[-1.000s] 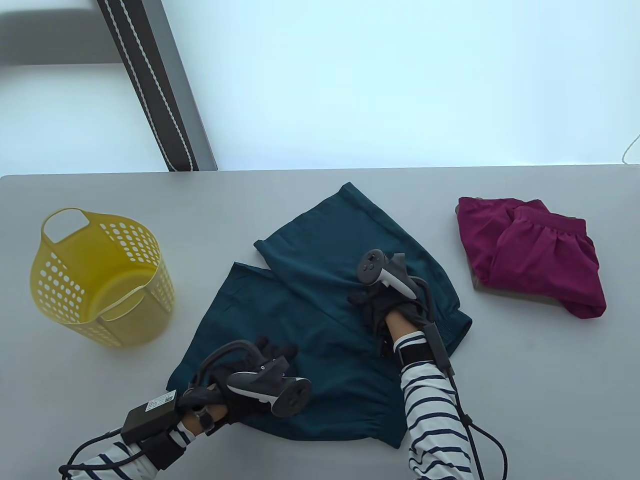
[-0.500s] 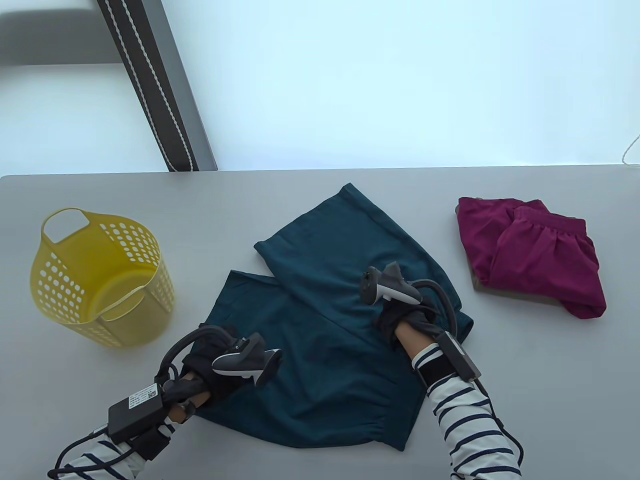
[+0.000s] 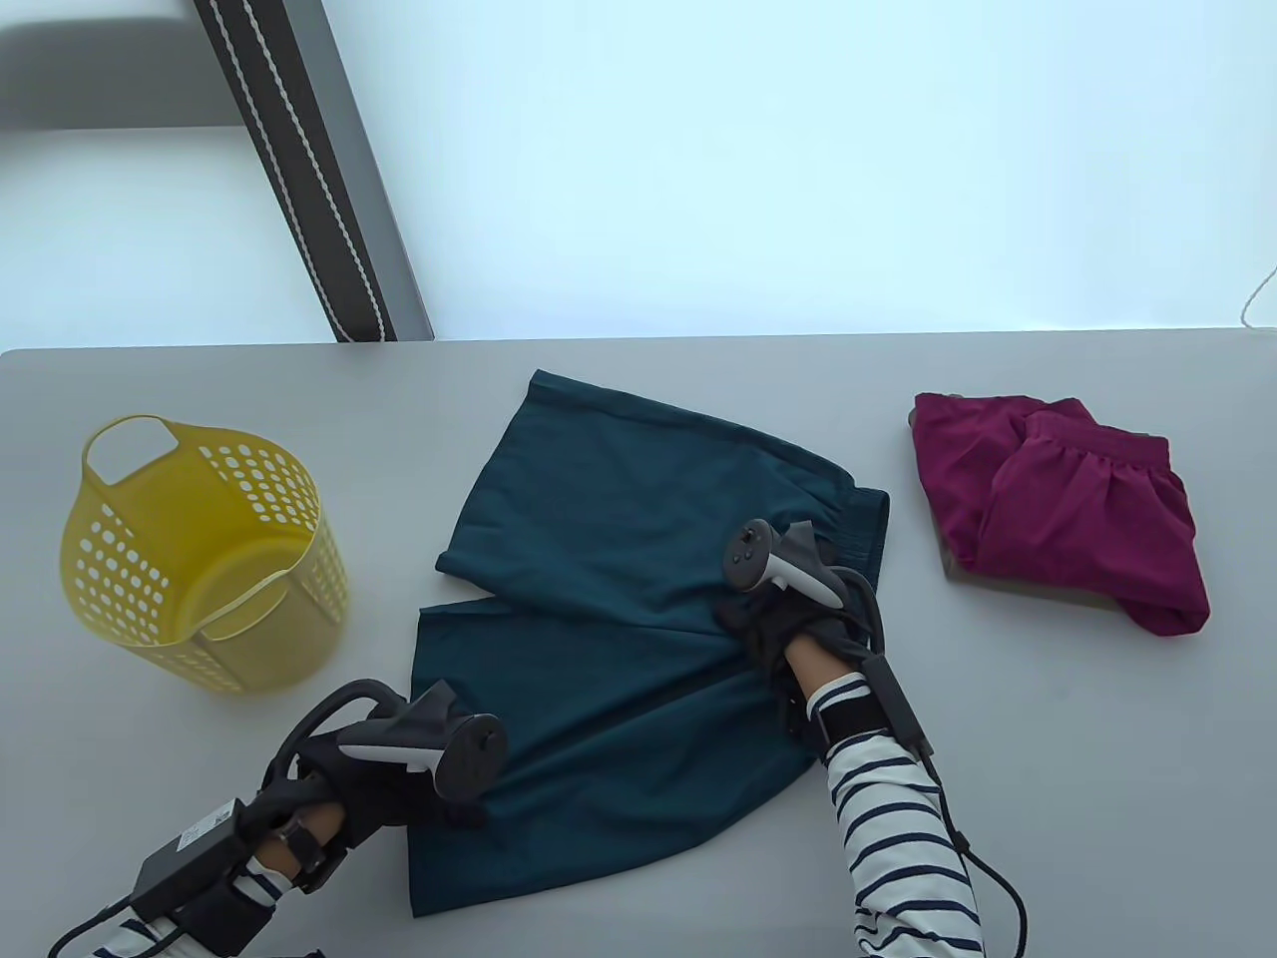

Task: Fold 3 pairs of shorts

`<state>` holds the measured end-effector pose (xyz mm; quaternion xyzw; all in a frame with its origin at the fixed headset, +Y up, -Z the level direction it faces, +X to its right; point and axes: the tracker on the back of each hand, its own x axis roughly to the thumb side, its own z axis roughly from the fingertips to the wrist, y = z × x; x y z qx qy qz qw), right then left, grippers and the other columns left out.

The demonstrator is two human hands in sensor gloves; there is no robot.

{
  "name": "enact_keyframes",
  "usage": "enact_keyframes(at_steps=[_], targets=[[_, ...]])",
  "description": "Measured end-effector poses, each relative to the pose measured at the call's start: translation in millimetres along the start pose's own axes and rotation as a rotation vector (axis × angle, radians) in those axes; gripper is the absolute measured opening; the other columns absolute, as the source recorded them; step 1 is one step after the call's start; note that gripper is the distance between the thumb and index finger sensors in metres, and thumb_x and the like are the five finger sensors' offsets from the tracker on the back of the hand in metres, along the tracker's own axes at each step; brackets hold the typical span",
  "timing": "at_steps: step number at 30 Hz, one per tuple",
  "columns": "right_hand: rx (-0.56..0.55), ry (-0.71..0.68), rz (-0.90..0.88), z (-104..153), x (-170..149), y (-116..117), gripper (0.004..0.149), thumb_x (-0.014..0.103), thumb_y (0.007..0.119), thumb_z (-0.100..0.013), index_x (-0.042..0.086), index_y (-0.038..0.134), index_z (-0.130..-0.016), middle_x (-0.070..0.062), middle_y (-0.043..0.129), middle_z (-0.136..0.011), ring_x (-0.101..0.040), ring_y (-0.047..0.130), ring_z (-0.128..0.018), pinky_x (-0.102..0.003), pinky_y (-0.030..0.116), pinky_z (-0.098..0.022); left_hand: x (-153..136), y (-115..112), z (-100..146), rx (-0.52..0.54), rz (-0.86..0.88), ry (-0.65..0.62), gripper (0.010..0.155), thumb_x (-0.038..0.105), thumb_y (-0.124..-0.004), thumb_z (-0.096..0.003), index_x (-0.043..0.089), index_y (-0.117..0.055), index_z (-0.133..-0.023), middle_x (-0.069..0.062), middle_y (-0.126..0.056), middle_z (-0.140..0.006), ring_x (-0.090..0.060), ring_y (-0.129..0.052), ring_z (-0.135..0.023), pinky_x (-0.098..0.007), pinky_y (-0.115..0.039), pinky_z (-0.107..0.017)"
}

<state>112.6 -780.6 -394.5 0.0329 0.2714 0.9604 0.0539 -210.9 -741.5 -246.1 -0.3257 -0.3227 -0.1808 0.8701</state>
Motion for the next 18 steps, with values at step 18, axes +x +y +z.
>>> enact_keyframes(at_steps=[18], targets=[[-0.095, -0.283, 0.279, 147.5, -49.2, 15.9, 0.075, 0.039, 0.067, -0.049, 0.014, 0.021, -0.104, -0.021, 0.025, -0.104, -0.054, 0.034, -0.091, -0.06, 0.04, -0.063, -19.6, 0.3, 28.9, 0.163, -0.085, 0.209, 0.066, 0.059, -0.061, -0.041, 0.023, -0.073, -0.095, -0.009, -0.084, -0.099, -0.024, -0.098, -0.074, -0.056, -0.076, -0.066]])
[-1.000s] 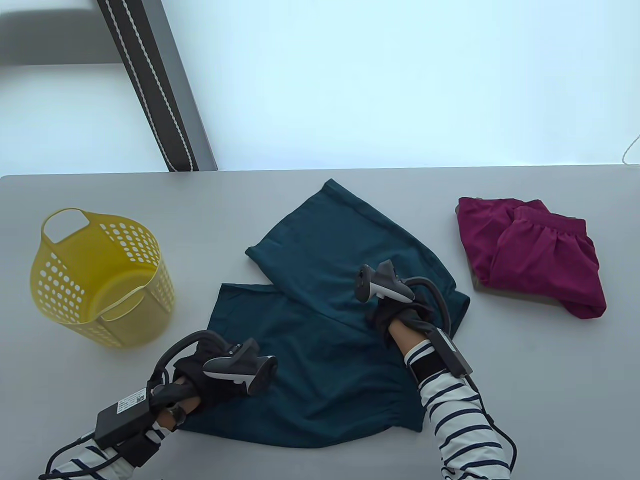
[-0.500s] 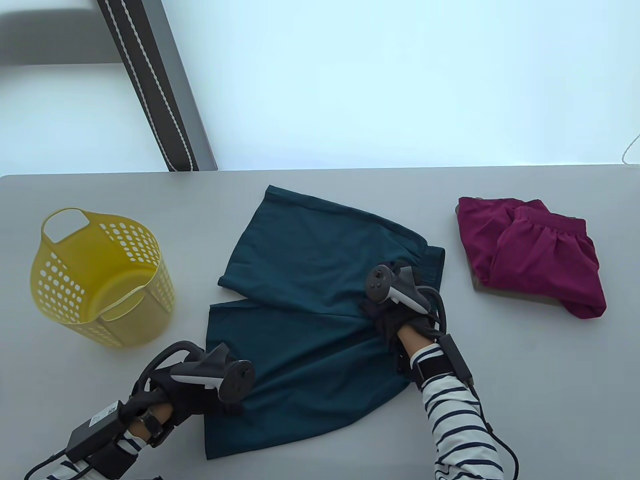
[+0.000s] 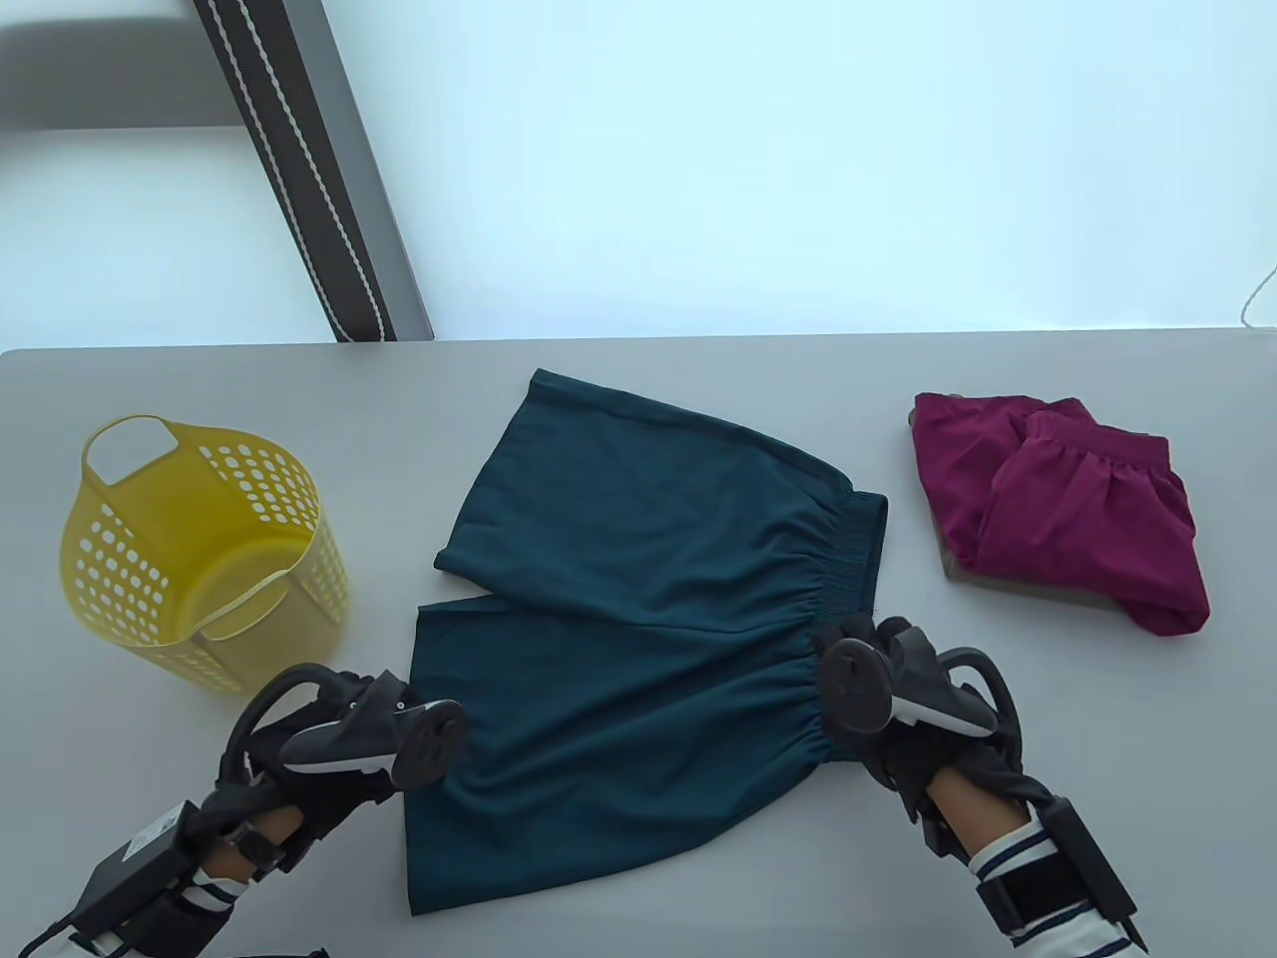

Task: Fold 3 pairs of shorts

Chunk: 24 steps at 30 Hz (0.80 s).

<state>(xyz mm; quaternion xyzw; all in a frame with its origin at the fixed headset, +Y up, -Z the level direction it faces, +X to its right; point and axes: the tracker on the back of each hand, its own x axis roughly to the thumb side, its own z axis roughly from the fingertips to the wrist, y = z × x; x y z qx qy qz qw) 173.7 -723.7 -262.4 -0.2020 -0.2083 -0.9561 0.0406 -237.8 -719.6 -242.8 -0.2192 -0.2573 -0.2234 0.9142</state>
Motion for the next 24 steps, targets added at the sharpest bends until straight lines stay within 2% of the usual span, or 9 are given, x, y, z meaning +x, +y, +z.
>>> enact_keyframes(at_steps=[3, 5, 7, 11, 14, 18, 20, 22, 24], targets=[[0.042, 0.012, 0.162, -6.7, 10.6, 18.2, 0.07, 0.037, 0.07, -0.047, 0.012, 0.035, -0.103, -0.019, 0.037, -0.103, -0.05, 0.043, -0.092, -0.058, 0.045, -0.064, 9.0, -24.7, -9.2, -0.005, -0.115, 0.044, 0.072, 0.064, -0.059, -0.0358, 0.023, -0.069, -0.095, -0.006, -0.084, -0.099, -0.021, -0.099, -0.074, -0.054, -0.077, -0.066], [0.01, 0.046, 0.238, -14.8, 15.6, 31.4, 0.065, 0.034, 0.071, -0.045, 0.013, 0.042, -0.1, -0.018, 0.044, -0.1, -0.045, 0.056, -0.091, -0.055, 0.053, -0.064, 13.8, -28.4, -9.4, 0.068, -0.171, 0.07, 0.072, 0.064, -0.061, -0.034, 0.023, -0.069, -0.092, -0.003, -0.086, -0.096, -0.019, -0.099, -0.071, -0.054, -0.077, -0.067], [-0.179, 0.064, 0.281, -14.0, 21.5, 31.0, 0.062, 0.032, 0.076, -0.041, 0.013, 0.056, -0.096, -0.017, 0.059, -0.096, -0.039, 0.076, -0.085, -0.051, 0.065, -0.061, 17.6, -33.1, -11.7, 0.11, -0.255, 0.095, 0.069, 0.063, -0.064, -0.0339, 0.024, -0.068, -0.091, 0.0, -0.086, -0.093, -0.017, -0.1, -0.069, -0.053, -0.078, -0.067], [-0.315, 0.093, 0.334, -12.9, 23.6, 34.2, 0.05, 0.03, 0.076, -0.041, 0.019, 0.067, -0.089, -0.011, 0.072, -0.089, -0.031, 0.088, -0.078, -0.047, 0.074, -0.058, 13.3, -31.8, -16.6, 0.151, -0.204, 0.107, 0.059, 0.059, -0.066, -0.0358, 0.027, -0.072, -0.085, 0.004, -0.091, -0.085, -0.013, -0.102, -0.062, -0.05, -0.08, -0.066], [-0.297, 0.091, 0.35, -12.3, 23.2, 29.9, 0.049, 0.03, 0.076, -0.04, 0.021, 0.069, -0.087, -0.009, 0.076, -0.087, -0.028, 0.092, -0.075, -0.045, 0.076, -0.058, 12.6, -34.7, -18.8, 0.278, -0.203, 0.091, 0.042, 0.052, -0.07, -0.0377, 0.031, -0.079, -0.073, 0.01, -0.098, -0.067, -0.006, -0.104, -0.046, -0.044, -0.088, -0.059], [-0.239, 0.078, 0.269, -10.5, 15.8, 23.1, 0.047, 0.03, 0.076, -0.039, 0.023, 0.071, -0.085, -0.007, 0.078, -0.084, -0.027, 0.094, -0.073, -0.044, 0.077, -0.056, 13.0, -36.2, -18.8, 0.274, -0.193, 0.08, 0.041, 0.052, -0.07, -0.0395, 0.029, -0.08, -0.072, 0.008, -0.099, -0.063, -0.005, -0.102, -0.04, -0.043, -0.089, -0.057], [-0.317, 0.1, 0.233, -10.4, 13.6, 26.6, 0.046, 0.028, 0.077, -0.039, 0.022, 0.072, -0.084, -0.007, 0.08, -0.083, -0.027, 0.095, -0.07, -0.046, 0.077, -0.056, 14.8, -36.5, -20.2, 0.287, -0.205, 0.077, 0.041, 0.053, -0.069, -0.0409, 0.028, -0.081, -0.071, 0.008, -0.099, -0.06, -0.006, -0.102, -0.039, -0.043, -0.089, -0.056], [-0.32, 0.1, 0.286, -10.6, 16.0, 27.1, 0.047, 0.029, 0.076, -0.039, 0.021, 0.067, -0.085, -0.006, 0.081, -0.082, -0.025, 0.096, -0.069, -0.045, 0.078, -0.056, 18.7, -40.8, -20.3, 0.352, -0.222, 0.099, 0.04, 0.052, -0.067, -0.0421, 0.026, -0.082, -0.069, 0.006, -0.1, -0.056, -0.007, -0.101, -0.036, -0.044, -0.089, -0.055], [-0.312, 0.105, 0.289, -11.4, 16.9, 26.2, 0.048, 0.029, 0.076, -0.039, 0.021, 0.065, -0.085, -0.006, 0.081, -0.081, -0.025, 0.097, -0.069, -0.045, 0.078, -0.056, 19.1, -40.7, -20.3, 0.349, -0.268, 0.087, 0.04, 0.053, -0.066, -0.0428, 0.027, -0.082, -0.069, 0.008, -0.1, -0.055, -0.005, -0.1, -0.035, -0.043, -0.09, -0.055]])
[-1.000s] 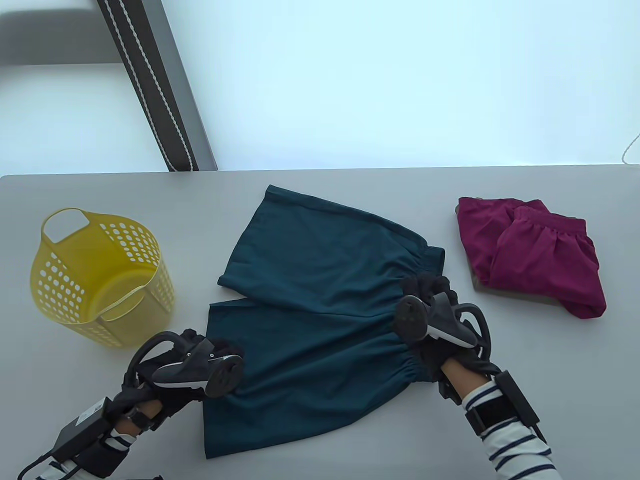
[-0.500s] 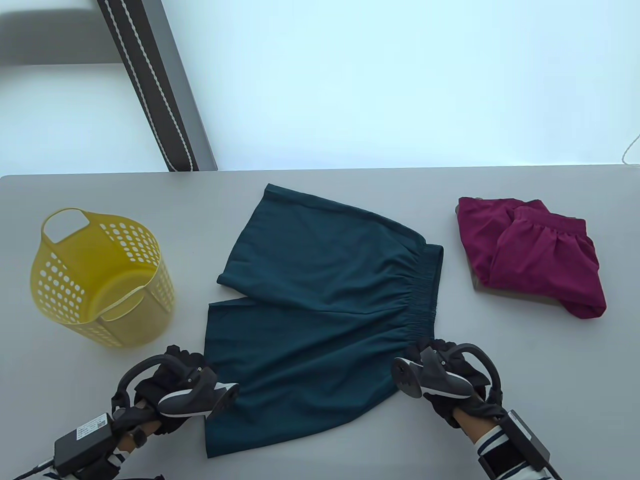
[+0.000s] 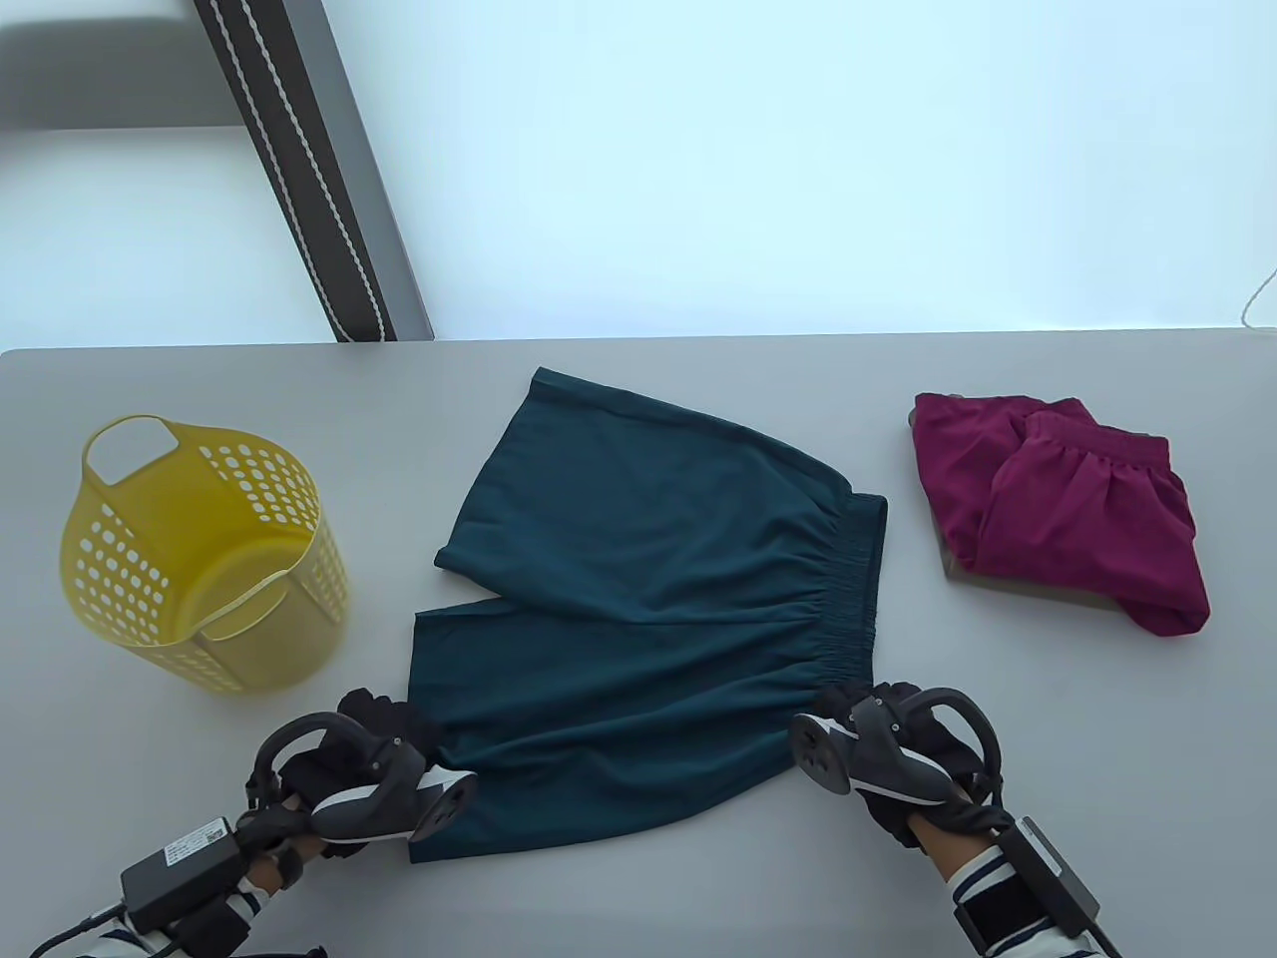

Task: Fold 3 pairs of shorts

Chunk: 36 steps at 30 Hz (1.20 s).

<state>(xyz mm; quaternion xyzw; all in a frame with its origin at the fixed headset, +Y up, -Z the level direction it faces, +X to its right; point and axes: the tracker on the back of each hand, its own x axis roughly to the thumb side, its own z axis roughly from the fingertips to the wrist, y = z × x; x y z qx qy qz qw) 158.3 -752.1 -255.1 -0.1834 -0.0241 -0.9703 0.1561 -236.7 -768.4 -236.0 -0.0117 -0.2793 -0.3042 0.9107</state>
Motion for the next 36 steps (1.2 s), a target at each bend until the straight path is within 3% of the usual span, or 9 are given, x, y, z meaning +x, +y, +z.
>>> enact_keyframes(at_steps=[5, 10, 14, 17, 23, 28, 30, 32, 36], targets=[[0.117, -0.015, -0.137, 0.6, -21.1, -13.5, 0.045, 0.03, 0.079, -0.036, 0.026, 0.073, -0.081, -0.002, 0.085, -0.081, -0.024, 0.098, -0.069, -0.046, 0.077, -0.056, -14.3, 12.5, -2.9, -0.154, 0.082, -0.072, 0.04, 0.054, -0.069, -0.0408, 0.029, -0.084, -0.068, 0.008, -0.101, -0.057, -0.006, -0.102, -0.036, -0.043, -0.089, -0.057], [0.336, -0.129, -0.417, 19.0, -62.4, -51.3, 0.044, 0.032, 0.082, -0.035, 0.026, 0.079, -0.078, -0.001, 0.094, -0.075, -0.023, 0.102, -0.064, -0.049, 0.075, -0.055, -43.7, 69.8, 26.4, -0.258, 0.279, -0.233, 0.039, 0.056, -0.071, -0.0399, 0.031, -0.085, -0.067, 0.01, -0.101, -0.057, -0.006, -0.103, -0.038, -0.043, -0.087, -0.059], [0.236, -0.122, -0.6, 33.5, -96.3, -80.1, 0.045, 0.034, 0.083, -0.035, 0.023, 0.083, -0.078, -0.001, 0.1, -0.067, -0.021, 0.107, -0.055, -0.047, 0.079, -0.051, -73.7, 125.2, 57.5, -0.145, 0.465, -0.36, 0.039, 0.057, -0.073, -0.0401, 0.032, -0.088, -0.067, 0.01, -0.103, -0.057, -0.008, -0.104, -0.038, -0.043, -0.088, -0.059], [0.188, -0.042, -0.628, 26.1, -109.8, -89.2, 0.046, 0.034, 0.082, -0.037, 0.018, 0.082, -0.081, -0.005, 0.1, -0.066, -0.023, 0.106, -0.053, -0.049, 0.078, -0.051, -89.4, 144.9, 54.1, -0.093, 0.395, -0.259, 0.04, 0.056, -0.072, -0.0414, 0.033, -0.086, -0.071, 0.01, -0.101, -0.063, -0.008, -0.104, -0.043, -0.044, -0.086, -0.061], [0.071, 0.234, -0.46, -25.1, -102.4, -75.0, 0.047, 0.034, 0.079, -0.039, 0.015, 0.08, -0.081, -0.009, 0.097, -0.062, -0.027, 0.103, -0.047, -0.052, 0.077, -0.049, -87.9, 129.9, -3.5, -0.133, 0.137, 0.052, 0.038, 0.051, -0.069, -0.045, 0.034, -0.078, -0.078, 0.008, -0.095, -0.074, -0.009, -0.101, -0.052, -0.047, -0.082, -0.064], [0.099, 0.38, -0.343, -56.7, -86.0, -43.3, 0.046, 0.033, 0.073, -0.043, 0.014, 0.07, -0.085, -0.01, 0.089, -0.074, -0.032, 0.097, -0.061, -0.055, 0.07, -0.055, -76.5, 102.1, -41.1, -0.175, 0.151, 0.133, 0.038, 0.05, -0.067, -0.0459, 0.034, -0.076, -0.079, 0.008, -0.093, -0.076, -0.01, -0.101, -0.055, -0.048, -0.081, -0.065], [0.09, 0.416, -0.298, -59.4, -81.2, -34.2, 0.05, 0.035, 0.068, -0.045, 0.013, 0.063, -0.09, -0.014, 0.083, -0.083, -0.036, 0.091, -0.07, -0.056, 0.068, -0.057, -70.4, 92.7, -49.1, -0.169, 0.163, 0.172, 0.039, 0.048, -0.065, -0.0476, 0.034, -0.073, -0.082, 0.007, -0.091, -0.081, -0.011, -0.101, -0.059, -0.048, -0.08, -0.066], [0.094, 0.421, -0.281, -58.0, -79.0, -29.0, 0.056, 0.04, 0.06, -0.047, 0.01, 0.053, -0.094, -0.02, 0.071, -0.092, -0.043, 0.08, -0.081, -0.057, 0.064, -0.059, -64.1, 84.8, -51.3, -0.142, 0.157, 0.208, 0.057, 0.048, -0.057, -0.0498, 0.027, -0.051, -0.103, -0.005, -0.079, -0.099, -0.019, -0.097, -0.076, -0.054, -0.075, -0.069], [0.083, 0.373, -0.38, -37.4, -82.0, -35.5, 0.071, 0.049, 0.055, -0.047, 0.001, 0.041, -0.096, -0.031, 0.057, -0.095, -0.052, 0.069, -0.083, -0.058, 0.064, -0.057, -60.9, 87.4, -28.8, -0.032, 0.182, 0.201, 0.07, 0.048, -0.052, -0.0506, 0.012, -0.032, -0.107, -0.014, -0.066, -0.108, -0.024, -0.091, -0.086, -0.056, -0.071, -0.071]])
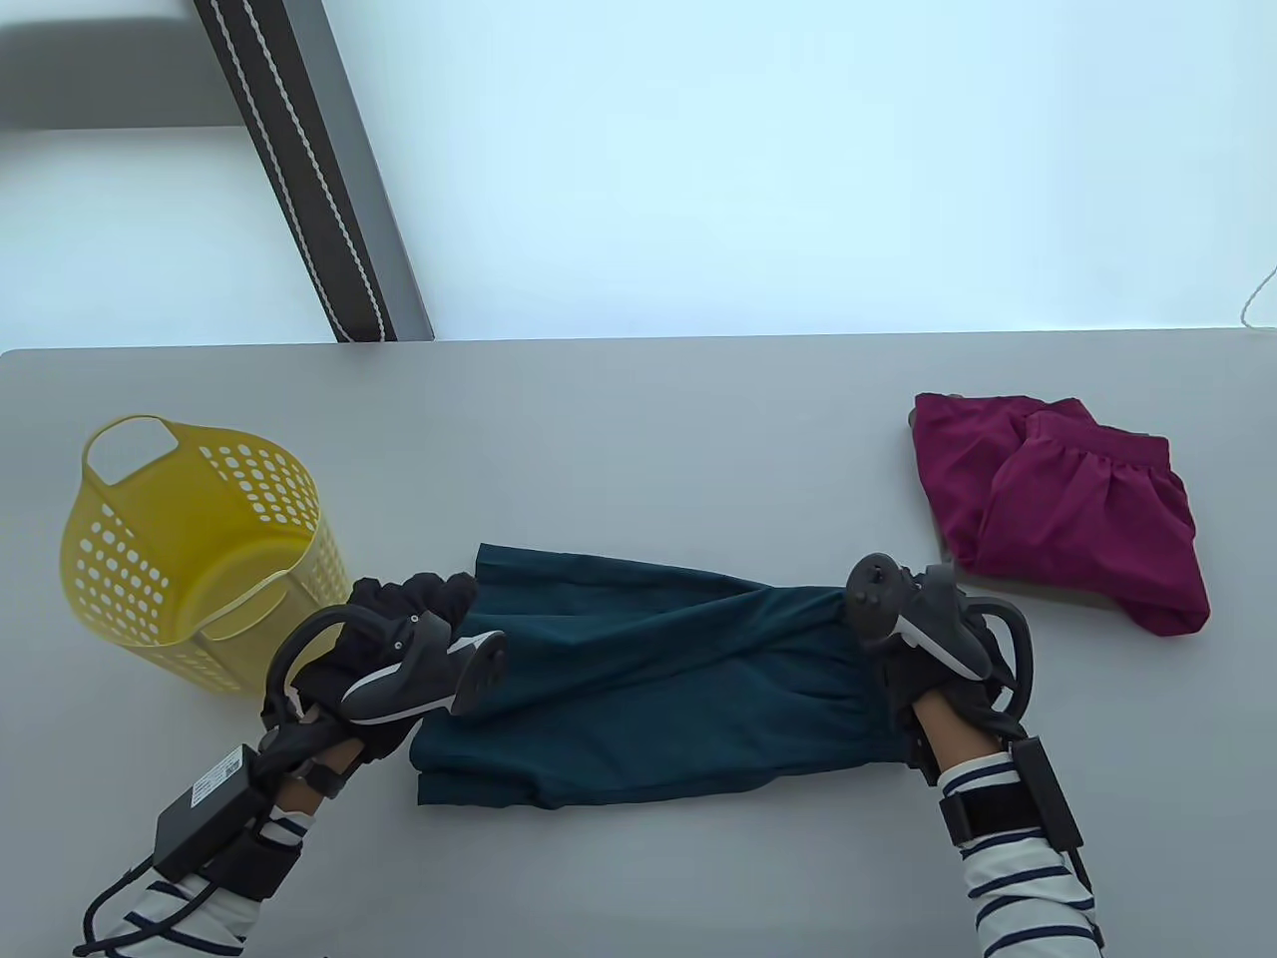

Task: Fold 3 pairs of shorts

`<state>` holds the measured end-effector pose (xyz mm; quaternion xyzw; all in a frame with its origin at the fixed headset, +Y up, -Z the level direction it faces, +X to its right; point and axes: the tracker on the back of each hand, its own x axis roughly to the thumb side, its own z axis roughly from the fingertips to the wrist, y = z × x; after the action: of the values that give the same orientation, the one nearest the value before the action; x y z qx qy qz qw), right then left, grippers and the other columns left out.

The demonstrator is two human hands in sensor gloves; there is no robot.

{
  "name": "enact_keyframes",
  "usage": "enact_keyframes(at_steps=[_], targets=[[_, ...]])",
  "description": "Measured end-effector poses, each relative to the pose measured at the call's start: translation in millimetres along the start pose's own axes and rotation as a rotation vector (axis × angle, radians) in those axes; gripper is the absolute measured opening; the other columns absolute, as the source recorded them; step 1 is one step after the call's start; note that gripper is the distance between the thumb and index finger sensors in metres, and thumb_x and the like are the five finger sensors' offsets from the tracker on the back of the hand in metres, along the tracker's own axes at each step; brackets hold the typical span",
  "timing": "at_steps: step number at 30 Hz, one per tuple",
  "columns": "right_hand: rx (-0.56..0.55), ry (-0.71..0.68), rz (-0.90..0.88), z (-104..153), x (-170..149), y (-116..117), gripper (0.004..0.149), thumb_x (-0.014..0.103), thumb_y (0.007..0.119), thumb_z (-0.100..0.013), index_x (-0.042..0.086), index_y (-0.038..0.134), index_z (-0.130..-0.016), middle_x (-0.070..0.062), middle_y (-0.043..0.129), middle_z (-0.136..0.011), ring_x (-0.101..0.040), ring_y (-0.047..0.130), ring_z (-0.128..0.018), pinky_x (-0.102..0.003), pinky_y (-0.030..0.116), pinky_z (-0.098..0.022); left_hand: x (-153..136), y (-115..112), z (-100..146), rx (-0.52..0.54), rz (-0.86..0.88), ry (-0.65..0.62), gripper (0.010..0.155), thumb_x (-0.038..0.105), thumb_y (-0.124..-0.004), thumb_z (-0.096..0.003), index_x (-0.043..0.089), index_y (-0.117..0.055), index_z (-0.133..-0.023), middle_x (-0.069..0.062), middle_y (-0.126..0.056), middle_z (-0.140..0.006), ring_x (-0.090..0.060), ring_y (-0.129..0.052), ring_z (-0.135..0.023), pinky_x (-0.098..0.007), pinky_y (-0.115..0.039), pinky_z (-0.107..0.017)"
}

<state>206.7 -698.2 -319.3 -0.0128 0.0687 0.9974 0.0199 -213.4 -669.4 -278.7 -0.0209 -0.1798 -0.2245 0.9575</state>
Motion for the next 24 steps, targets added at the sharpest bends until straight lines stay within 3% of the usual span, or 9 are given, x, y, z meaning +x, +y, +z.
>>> enact_keyframes(at_steps=[4, 7, 12, 14, 16, 19, 20, 22, 24], targets=[[-0.073, -0.077, -0.059, 30.0, -3.1, -16.4, 0.07, 0.05, 0.056, -0.047, 0.001, 0.045, -0.095, -0.031, 0.063, -0.092, -0.05, 0.077, -0.078, -0.056, 0.07, -0.053, -3.1, 5.8, 38.7, 0.159, 0.165, -0.13, 0.067, 0.048, -0.052, -0.0502, 0.018, -0.029, -0.105, -0.012, -0.064, -0.108, -0.021, -0.09, -0.086, -0.054, -0.073, -0.07], [-0.1, -0.122, -0.089, 48.4, -2.3, -19.6, 0.065, 0.049, 0.058, -0.047, 0.001, 0.053, -0.092, -0.027, 0.076, -0.084, -0.045, 0.09, -0.068, -0.053, 0.076, -0.048, 4.9, 0.9, 61.6, 0.155, 0.334, -0.243, 0.063, 0.047, -0.054, -0.0502, 0.024, -0.027, -0.102, -0.011, -0.064, -0.108, -0.021, -0.09, -0.086, -0.054, -0.072, -0.071], [-0.022, -0.165, -0.034, 55.3, 1.1, -4.1, 0.052, 0.045, 0.062, -0.047, 0.004, 0.081, -0.074, -0.015, 0.1, -0.051, -0.032, 0.107, -0.033, -0.045, 0.086, -0.027, 23.6, -14.2, 78.1, 0.167, 0.153, -0.297, 0.058, 0.046, -0.055, -0.0494, 0.028, -0.033, -0.1, -0.005, -0.069, -0.104, -0.016, -0.093, -0.083, -0.051, -0.075, -0.07], [0.055, -0.152, 0.042, 52.1, 1.6, 6.1, 0.055, 0.047, 0.06, -0.047, 0.004, 0.081, -0.075, -0.011, 0.101, -0.047, -0.029, 0.107, -0.03, -0.044, 0.087, -0.025, 30.4, -24.1, 78.8, 0.187, 0.095, -0.279, 0.058, 0.046, -0.056, -0.0492, 0.029, -0.033, -0.099, -0.003, -0.07, -0.103, -0.015, -0.093, -0.082, -0.05, -0.076, -0.07], [0.064, -0.096, 0.087, 48.4, -0.2, 15.5, 0.063, 0.051, 0.056, -0.047, 0.001, 0.078, -0.079, -0.014, 0.1, -0.051, -0.032, 0.107, -0.034, -0.045, 0.086, -0.027, 38.2, -33.0, 78.0, 0.171, 0.023, -0.29, 0.058, 0.046, -0.056, -0.0486, 0.028, -0.034, -0.099, -0.003, -0.071, -0.102, -0.015, -0.094, -0.081, -0.05, -0.076, -0.07], [0.094, 0.006, 0.111, 39.0, -6.7, 43.4, 0.082, 0.056, 0.048, -0.044, -0.008, 0.064, -0.092, -0.035, 0.087, -0.072, -0.051, 0.098, -0.053, -0.056, 0.081, -0.035, 46.3, -41.7, 78.6, 0.167, -0.113, -0.308, 0.059, 0.047, -0.056, -0.0481, 0.028, -0.034, -0.099, -0.002, -0.072, -0.101, -0.014, -0.094, -0.08, -0.049, -0.076, -0.07], [0.165, 0.023, 0.099, 35.4, -7.9, 54.7, 0.086, 0.057, 0.047, -0.044, -0.012, 0.059, -0.094, -0.041, 0.081, -0.076, -0.057, 0.093, -0.056, -0.06, 0.079, -0.036, 47.0, -42.3, 78.6, 0.161, -0.127, -0.317, 0.059, 0.047, -0.056, -0.048, 0.028, -0.034, -0.099, -0.001, -0.072, -0.101, -0.014, -0.094, -0.08, -0.049, -0.077, -0.069], [0.251, 0.045, 0.11, 32.9, -3.6, 68.5, 0.09, 0.058, 0.052, -0.045, -0.017, 0.054, -0.094, -0.051, 0.065, -0.078, -0.067, 0.08, -0.056, -0.065, 0.074, -0.036, 46.2, -42.8, 78.6, 0.154, -0.115, -0.314, 0.059, 0.047, -0.057, -0.048, 0.028, -0.035, -0.099, -0.001, -0.072, -0.101, -0.014, -0.094, -0.079, -0.049, -0.076, -0.069], [0.236, 0.042, 0.229, 31.3, 5.9, 69.9, 0.089, 0.057, 0.052, -0.047, -0.019, 0.055, -0.093, -0.051, 0.07, -0.075, -0.064, 0.087, -0.053, -0.061, 0.08, -0.035, 43.5, -43.3, 77.9, 0.144, -0.097, -0.307, 0.059, 0.047, -0.056, -0.048, 0.027, -0.036, -0.1, -0.001, -0.073, -0.1, -0.014, -0.095, -0.079, -0.049, -0.076, -0.069]])
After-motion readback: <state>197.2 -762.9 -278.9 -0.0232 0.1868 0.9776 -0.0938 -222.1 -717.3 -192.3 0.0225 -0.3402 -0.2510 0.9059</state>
